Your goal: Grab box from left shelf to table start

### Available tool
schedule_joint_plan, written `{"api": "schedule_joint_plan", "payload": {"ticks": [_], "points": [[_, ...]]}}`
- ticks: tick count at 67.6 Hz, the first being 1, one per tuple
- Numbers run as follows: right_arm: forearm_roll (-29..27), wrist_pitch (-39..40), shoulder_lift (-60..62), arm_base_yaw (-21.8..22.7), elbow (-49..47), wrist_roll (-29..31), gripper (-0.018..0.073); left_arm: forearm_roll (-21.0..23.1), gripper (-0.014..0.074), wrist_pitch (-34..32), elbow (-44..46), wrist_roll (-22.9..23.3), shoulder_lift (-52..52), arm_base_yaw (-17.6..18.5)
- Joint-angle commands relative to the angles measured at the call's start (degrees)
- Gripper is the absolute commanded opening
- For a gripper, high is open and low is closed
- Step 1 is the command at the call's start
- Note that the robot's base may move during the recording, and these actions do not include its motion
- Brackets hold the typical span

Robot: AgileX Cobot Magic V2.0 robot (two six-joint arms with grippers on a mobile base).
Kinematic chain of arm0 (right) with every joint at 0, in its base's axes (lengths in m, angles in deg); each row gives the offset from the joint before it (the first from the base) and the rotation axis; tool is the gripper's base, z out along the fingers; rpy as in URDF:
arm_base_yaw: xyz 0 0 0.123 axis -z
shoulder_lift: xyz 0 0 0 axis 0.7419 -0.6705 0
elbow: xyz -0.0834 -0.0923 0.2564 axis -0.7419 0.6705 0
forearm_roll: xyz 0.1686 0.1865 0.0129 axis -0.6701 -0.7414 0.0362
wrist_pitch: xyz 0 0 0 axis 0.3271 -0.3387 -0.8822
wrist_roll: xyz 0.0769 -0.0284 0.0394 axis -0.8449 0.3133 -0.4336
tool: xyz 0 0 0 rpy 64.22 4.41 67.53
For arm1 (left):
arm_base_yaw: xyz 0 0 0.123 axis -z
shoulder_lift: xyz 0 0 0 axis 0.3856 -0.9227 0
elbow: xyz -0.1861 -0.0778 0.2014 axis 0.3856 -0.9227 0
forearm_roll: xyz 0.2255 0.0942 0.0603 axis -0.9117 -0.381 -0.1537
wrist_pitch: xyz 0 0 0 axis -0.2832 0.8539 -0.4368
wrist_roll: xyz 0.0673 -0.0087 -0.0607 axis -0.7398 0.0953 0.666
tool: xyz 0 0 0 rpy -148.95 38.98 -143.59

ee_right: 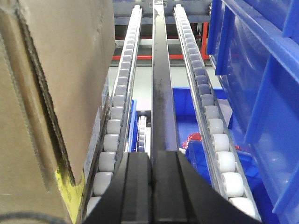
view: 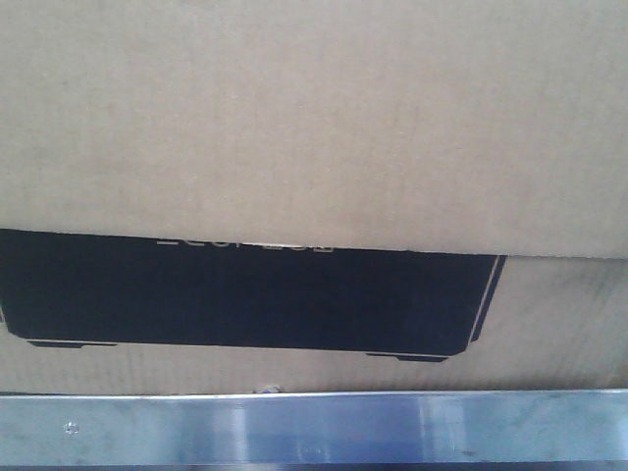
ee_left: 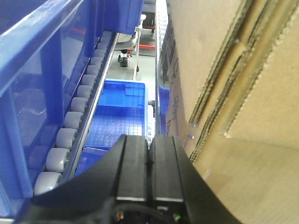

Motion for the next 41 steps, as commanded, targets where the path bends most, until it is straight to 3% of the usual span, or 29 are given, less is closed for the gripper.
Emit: {"api": "schedule_joint_plan", "payload": {"ticks": [1,29,41], "points": [[0.44,5.01,0.29,-0.13,0.17,0.22,0.0057,0.38,-0.0092,-5.2,0.35,-0.19,0.99,0.17],[0.44,5.01,0.29,-0.13,0.17,0.22,0.0057,0.38,-0.0092,-5.3,0.35,-0.19,0.99,0.17],[0.44,5.01,0.29,-0.13,0.17,0.22,0.0057,1.0,-0.0092,-9.0,0.35,-0.19,0.77,0.17]]}}
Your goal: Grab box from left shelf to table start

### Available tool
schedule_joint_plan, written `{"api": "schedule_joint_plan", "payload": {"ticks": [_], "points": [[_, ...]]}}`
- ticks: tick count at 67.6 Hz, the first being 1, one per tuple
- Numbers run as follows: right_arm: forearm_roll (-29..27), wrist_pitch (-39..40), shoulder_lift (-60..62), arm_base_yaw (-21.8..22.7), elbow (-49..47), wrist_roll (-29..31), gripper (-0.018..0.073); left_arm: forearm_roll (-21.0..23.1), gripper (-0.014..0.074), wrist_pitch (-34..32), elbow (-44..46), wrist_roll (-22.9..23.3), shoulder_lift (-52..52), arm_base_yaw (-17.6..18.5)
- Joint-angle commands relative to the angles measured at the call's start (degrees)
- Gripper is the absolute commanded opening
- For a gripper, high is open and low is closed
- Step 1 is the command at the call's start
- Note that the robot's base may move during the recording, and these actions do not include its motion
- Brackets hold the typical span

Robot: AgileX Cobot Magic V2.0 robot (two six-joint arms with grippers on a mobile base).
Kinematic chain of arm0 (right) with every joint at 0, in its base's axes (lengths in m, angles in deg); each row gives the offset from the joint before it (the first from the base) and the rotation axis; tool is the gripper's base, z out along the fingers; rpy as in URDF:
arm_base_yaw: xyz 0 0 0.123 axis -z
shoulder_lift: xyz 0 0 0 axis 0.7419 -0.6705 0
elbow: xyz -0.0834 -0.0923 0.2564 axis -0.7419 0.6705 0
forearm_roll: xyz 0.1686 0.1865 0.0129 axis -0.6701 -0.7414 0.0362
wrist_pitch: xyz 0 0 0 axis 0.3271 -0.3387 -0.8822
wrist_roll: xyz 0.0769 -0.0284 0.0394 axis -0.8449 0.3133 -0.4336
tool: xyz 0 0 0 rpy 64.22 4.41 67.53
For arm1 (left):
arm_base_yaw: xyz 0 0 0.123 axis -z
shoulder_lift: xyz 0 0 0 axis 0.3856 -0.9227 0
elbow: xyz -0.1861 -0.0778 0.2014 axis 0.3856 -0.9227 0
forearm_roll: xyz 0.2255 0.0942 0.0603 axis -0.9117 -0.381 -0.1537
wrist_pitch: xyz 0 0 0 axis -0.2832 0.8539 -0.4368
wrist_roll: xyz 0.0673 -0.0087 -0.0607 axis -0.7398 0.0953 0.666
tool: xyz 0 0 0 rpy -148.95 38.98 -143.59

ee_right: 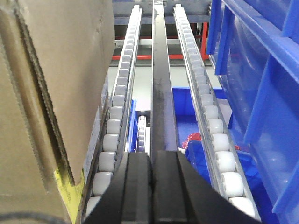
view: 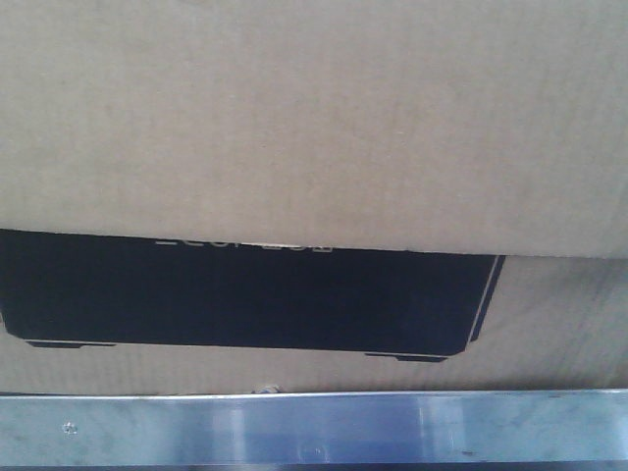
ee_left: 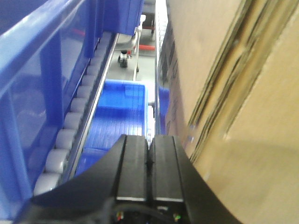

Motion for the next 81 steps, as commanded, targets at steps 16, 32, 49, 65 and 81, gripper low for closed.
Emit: {"api": "schedule_joint_plan", "payload": {"ticks": [16,32,49,65,81], "points": [[0.44,5.01,0.29,-0.13,0.17,0.22,0.0057,3.22,-0.0092,-11.42,5.53,-0.19,0.56,0.17],[0.44,5.01,0.29,-0.13,0.17,0.22,0.0057,2.82,0.0113,-2.28,17.98,-0.19,-2.39,0.17],[0.44,5.01,0.29,-0.13,0.17,0.22,0.0057,2.79,0.0316,6.65,29.17,-0.19,-7.98,0.17],[0.44,5.01,0.29,-0.13,0.17,0.22,0.0057,3.18,0.0316,26.61,45.96,-0.41,-19.59,0.17],[0.44,5.01,0.29,-0.13,0.17,0.22,0.0057,5.74,0.0316,39.13,60.34,-1.84,-33.94,4.75]]}}
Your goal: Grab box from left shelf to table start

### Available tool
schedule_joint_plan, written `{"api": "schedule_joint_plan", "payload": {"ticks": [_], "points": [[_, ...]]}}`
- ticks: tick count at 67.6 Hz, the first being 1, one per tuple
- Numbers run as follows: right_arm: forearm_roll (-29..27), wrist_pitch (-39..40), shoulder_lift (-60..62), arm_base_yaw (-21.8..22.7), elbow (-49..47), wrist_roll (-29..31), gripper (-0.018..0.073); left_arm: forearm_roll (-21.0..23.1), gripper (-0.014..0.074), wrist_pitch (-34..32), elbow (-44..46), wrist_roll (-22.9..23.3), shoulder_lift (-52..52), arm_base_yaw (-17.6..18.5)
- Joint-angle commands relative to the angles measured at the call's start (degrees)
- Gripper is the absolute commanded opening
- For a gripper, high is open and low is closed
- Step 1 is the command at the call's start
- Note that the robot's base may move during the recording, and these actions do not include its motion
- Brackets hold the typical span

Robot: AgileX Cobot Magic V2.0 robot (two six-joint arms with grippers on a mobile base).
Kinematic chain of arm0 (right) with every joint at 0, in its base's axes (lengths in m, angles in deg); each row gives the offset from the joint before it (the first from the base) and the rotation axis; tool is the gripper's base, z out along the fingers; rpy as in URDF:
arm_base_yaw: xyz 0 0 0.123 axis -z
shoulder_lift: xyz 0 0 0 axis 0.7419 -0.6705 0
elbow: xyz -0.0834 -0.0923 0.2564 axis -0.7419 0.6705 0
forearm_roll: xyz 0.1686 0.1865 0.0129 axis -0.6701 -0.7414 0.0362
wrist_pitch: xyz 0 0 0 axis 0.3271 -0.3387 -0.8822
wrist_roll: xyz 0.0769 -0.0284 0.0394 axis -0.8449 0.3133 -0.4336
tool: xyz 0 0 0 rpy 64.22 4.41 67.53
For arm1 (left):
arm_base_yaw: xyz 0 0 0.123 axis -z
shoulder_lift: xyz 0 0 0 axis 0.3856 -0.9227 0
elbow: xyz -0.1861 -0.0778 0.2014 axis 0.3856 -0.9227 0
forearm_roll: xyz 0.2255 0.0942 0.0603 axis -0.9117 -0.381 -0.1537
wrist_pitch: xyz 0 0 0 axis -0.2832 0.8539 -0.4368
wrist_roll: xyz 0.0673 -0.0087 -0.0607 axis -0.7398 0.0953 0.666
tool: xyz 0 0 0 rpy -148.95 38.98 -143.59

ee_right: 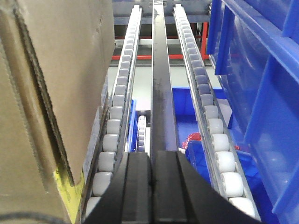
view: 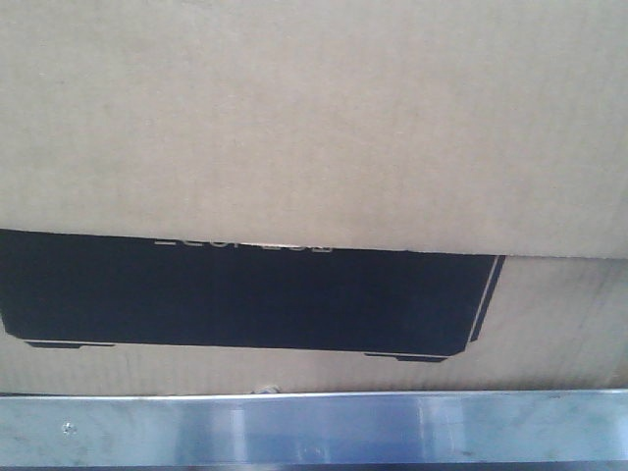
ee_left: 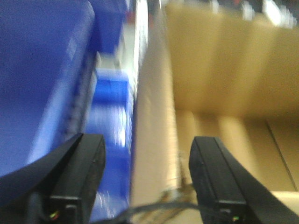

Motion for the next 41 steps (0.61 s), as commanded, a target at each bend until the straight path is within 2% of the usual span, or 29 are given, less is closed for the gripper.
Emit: {"api": "schedule_joint_plan", "payload": {"ticks": [1,11,19,27,41], "points": [[0.44,5.01,0.29,-0.13,0.17,0.22,0.0057,1.2,0.0316,-2.1,5.52,-0.49,-5.05,3.13],[0.44,5.01,0.29,-0.13,0.17,0.22,0.0057,0.78,0.0316,2.02,10.4,-0.49,-12.57,6.07],[0.44,5.01,0.29,-0.13,0.17,0.22,0.0057,0.14,0.0316,6.68,14.36,-0.49,-18.98,6.07],[0.44,5.01,0.29,-0.13,0.17,0.22,0.0057,-2.39,0.0316,11.34,18.63,-0.4,-24.81,6.07],[0.44,5.01,0.29,-0.13,0.17,0.22,0.0057,-7.62,0.0316,18.03,23.22,4.82,-32.13,6.07]]}}
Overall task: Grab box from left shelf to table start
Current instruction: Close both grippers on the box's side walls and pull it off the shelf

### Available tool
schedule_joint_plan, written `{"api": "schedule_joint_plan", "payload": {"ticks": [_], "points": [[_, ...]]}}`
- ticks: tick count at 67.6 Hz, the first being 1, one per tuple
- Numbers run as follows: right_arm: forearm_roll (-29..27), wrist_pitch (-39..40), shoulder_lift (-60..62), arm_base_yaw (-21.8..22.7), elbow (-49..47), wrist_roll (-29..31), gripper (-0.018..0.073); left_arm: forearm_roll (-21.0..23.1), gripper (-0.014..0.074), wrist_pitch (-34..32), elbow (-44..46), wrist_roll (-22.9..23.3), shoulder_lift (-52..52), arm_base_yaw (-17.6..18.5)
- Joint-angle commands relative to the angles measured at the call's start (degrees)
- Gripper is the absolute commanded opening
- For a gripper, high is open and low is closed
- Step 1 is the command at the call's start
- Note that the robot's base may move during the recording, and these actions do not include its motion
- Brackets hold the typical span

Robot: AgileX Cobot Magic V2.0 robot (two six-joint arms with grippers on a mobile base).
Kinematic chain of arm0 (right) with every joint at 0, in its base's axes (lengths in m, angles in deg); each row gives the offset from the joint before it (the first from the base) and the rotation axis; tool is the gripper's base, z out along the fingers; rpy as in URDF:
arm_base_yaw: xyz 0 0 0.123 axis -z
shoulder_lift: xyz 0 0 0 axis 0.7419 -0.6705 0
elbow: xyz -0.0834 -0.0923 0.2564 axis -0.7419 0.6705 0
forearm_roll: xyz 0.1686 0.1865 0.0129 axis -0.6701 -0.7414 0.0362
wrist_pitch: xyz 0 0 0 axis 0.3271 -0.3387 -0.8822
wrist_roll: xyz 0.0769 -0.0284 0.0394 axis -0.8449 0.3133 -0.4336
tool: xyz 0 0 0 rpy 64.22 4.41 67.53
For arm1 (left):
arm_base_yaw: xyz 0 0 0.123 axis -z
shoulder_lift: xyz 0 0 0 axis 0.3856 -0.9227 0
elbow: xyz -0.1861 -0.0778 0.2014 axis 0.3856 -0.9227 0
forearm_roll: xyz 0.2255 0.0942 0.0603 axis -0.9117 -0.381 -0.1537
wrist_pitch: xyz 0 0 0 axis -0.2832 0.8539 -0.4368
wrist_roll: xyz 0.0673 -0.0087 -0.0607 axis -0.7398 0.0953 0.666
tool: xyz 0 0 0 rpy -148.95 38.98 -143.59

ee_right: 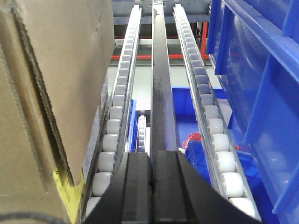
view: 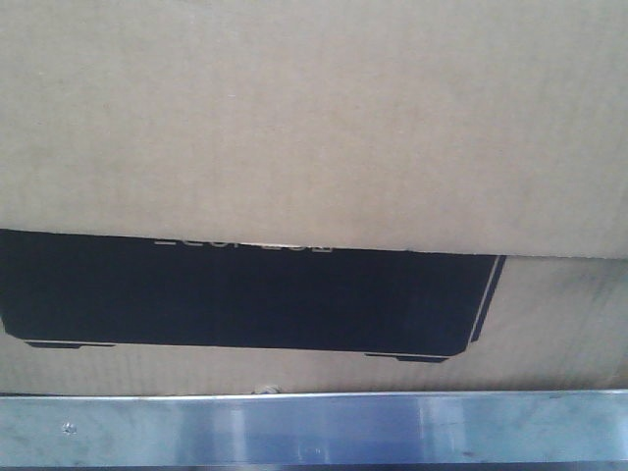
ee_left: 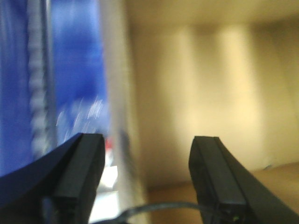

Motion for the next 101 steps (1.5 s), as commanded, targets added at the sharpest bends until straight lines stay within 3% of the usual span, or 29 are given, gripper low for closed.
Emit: {"api": "schedule_joint_plan", "payload": {"ticks": [1,34,40,50,56,73,89,101], "points": [[0.44,5.01,0.29,-0.13,0.17,0.22,0.0057,-2.44,0.0316,-0.08,3.21,3.02,-1.79,0.41],[-1.54,7.02,0.3,-0.13,-4.49,0.22,0.0069,-2.19,0.0316,0.66,3.57,3.45,-5.87,0.41],[-1.54,5.35,0.3,-0.13,-8.23,0.22,0.0171,-2.19,0.0316,0.66,3.57,3.45,-5.87,0.41],[-1.54,0.25,-0.28,-0.13,-14.13,0.22,0.051,-2.19,0.0316,0.87,3.57,3.45,-5.87,0.41],[-1.54,-3.95,-1.74,-0.13,-18.43,0.22,0.0632,-2.19,0.0316,0.87,3.57,3.45,-5.87,0.41],[-5.19,-17.03,-14.67,-0.13,-35.18,0.68,0.059,-2.19,0.0316,0.76,3.57,3.45,-5.87,0.41],[-16.56,-27.55,-31.82,-0.13,-50.19,11.38,0.0577,-2.19,0.0316,0.86,3.57,3.45,-5.87,0.41],[-17.45,-36.37,-46.03,-0.13,-60.42,12.15,0.0569,-2.19,0.0316,0.86,3.57,3.45,-5.87,0.41]]}}
